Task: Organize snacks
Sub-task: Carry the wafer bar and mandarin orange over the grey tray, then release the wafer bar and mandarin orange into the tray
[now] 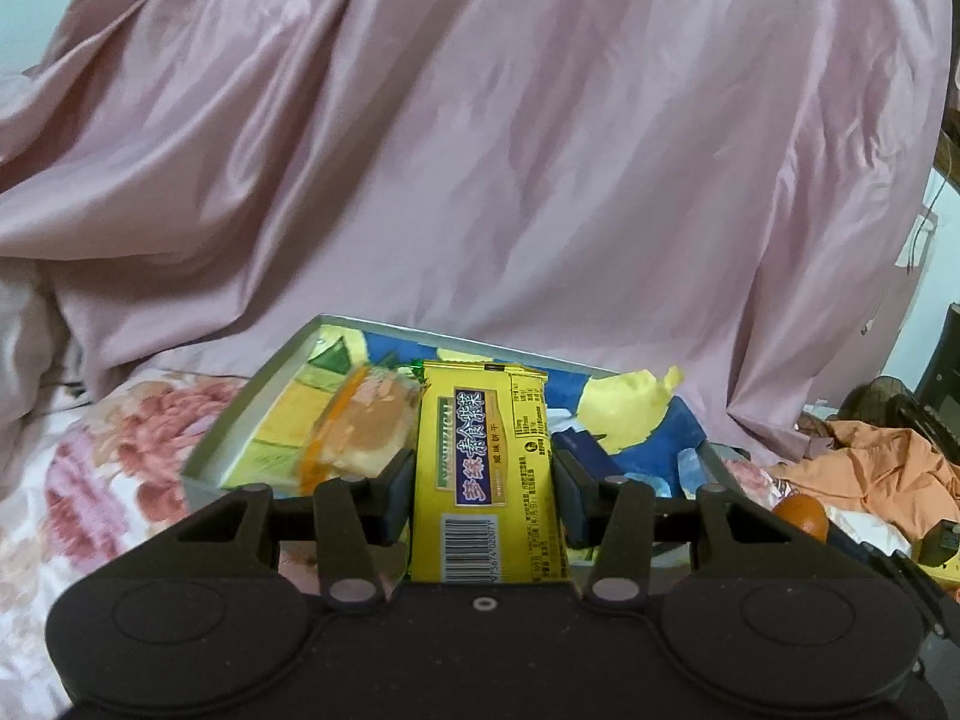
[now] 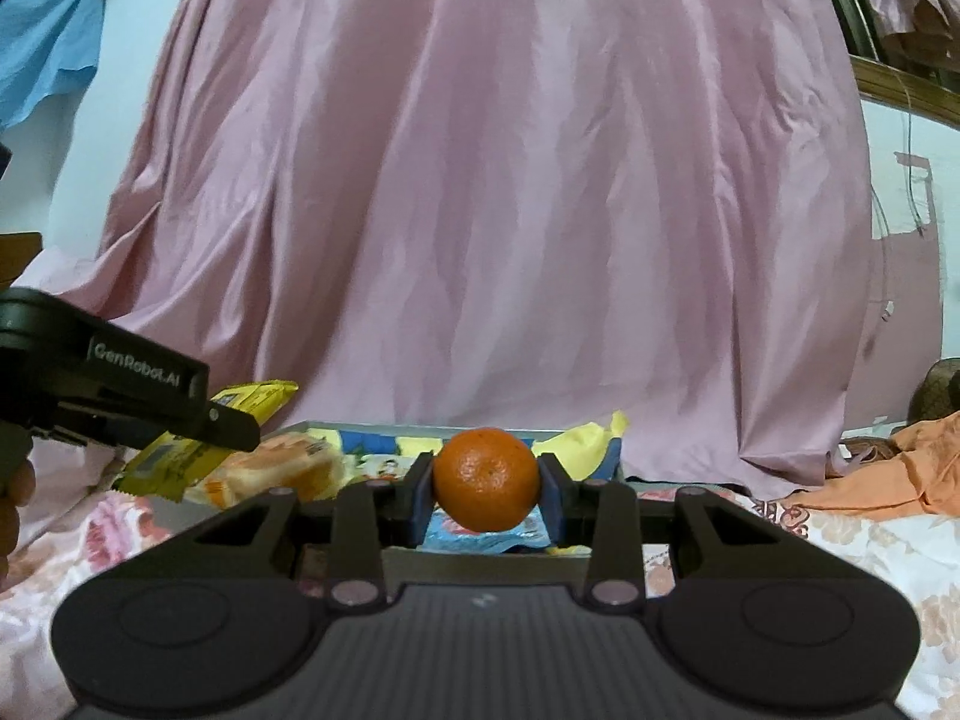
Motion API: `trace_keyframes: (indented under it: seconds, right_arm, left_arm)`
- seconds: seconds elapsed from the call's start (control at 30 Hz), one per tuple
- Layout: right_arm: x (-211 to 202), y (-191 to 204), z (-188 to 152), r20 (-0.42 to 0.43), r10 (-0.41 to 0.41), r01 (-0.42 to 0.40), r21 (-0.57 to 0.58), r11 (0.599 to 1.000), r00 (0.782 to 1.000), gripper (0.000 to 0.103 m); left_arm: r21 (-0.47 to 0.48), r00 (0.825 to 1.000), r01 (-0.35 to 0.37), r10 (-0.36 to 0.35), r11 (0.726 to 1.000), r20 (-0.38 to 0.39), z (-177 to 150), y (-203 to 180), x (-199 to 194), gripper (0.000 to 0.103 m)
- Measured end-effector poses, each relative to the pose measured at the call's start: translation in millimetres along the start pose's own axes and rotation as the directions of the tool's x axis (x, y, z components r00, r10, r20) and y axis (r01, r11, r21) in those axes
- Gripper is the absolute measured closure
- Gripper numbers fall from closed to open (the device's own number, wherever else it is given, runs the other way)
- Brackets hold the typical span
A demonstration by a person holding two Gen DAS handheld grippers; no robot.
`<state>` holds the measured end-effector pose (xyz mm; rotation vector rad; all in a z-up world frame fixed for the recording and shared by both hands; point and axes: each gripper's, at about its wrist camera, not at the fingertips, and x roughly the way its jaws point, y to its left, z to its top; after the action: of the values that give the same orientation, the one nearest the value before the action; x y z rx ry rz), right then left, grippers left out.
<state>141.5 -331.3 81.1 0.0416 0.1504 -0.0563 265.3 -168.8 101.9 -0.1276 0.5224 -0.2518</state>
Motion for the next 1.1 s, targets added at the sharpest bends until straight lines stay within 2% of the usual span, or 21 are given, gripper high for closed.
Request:
trace_keyframes:
  seconds: [0.47, 1.1]
  right_arm:
    - [30.3, -6.6, -13.0, 0.037, -0.040, 0.040, -0.007, 0.999, 0.999, 0.063]
    - [50.3, -4.2, -26.7, -0.019, -0.016, 0.017, 0.009, 1.000, 1.000, 0.063]
  left_arm:
    - [0.015, 1.000, 0.010, -0.009, 1.000, -0.015, 0.8, -11.0, 44.7, 0.053]
    - [0.037, 0.998, -0.010, 0.012, 0.999, -0.066, -15.6, -12.3, 67.8, 0.053]
